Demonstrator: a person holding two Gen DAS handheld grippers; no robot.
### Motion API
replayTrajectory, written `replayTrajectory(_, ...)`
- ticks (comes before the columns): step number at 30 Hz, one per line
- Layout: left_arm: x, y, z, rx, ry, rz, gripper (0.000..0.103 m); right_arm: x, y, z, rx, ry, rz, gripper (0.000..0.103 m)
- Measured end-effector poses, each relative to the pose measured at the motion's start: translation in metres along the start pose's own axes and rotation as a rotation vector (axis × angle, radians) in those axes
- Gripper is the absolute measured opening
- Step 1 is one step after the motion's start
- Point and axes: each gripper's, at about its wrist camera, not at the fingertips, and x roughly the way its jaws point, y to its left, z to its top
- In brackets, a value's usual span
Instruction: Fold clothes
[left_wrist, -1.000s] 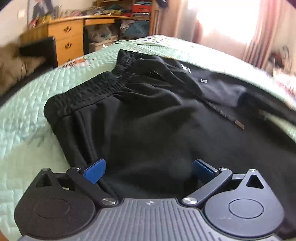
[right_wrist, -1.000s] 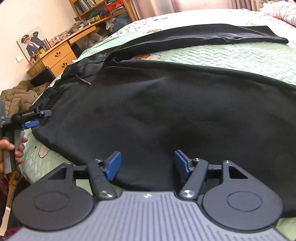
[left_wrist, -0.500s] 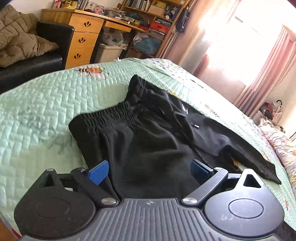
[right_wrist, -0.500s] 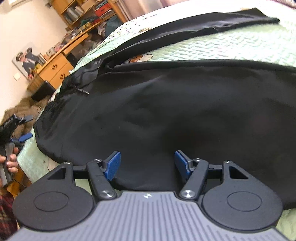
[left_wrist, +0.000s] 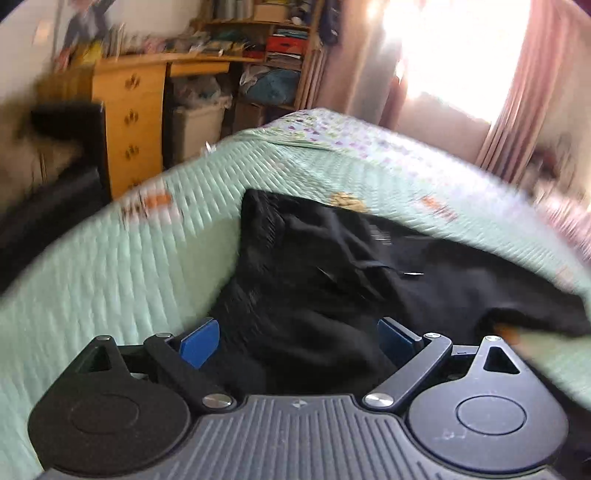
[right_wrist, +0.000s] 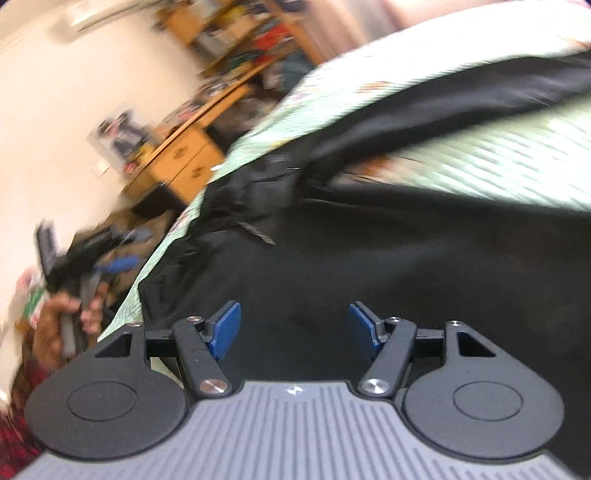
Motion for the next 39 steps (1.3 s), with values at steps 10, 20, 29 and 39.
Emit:
replayTrajectory(10,0.06,-0.046,0.0,0.264,0.107,0.004,0.095,0.146,0.075,0.029,-0.257,0.129,0.084,0.071)
replayTrajectory(20,0.1,-0.041,-0.043,0.304,0.193,0.011,0.097,0.161,0.05,0.025,-0.249,0.172,0.097,0.061)
replayTrajectory(29,0.1,-0.044,-0.041,0.309,0.194,0.022,0.097,0.141,0.02,0.025,-0.168,0.158,0.125,0.05)
replayTrajectory(39,0.103,-0.046,-0.037,0.287,0.232,0.032,0.097,0.135,0.017,0.019,-0.135,0.13,0.104,0.05)
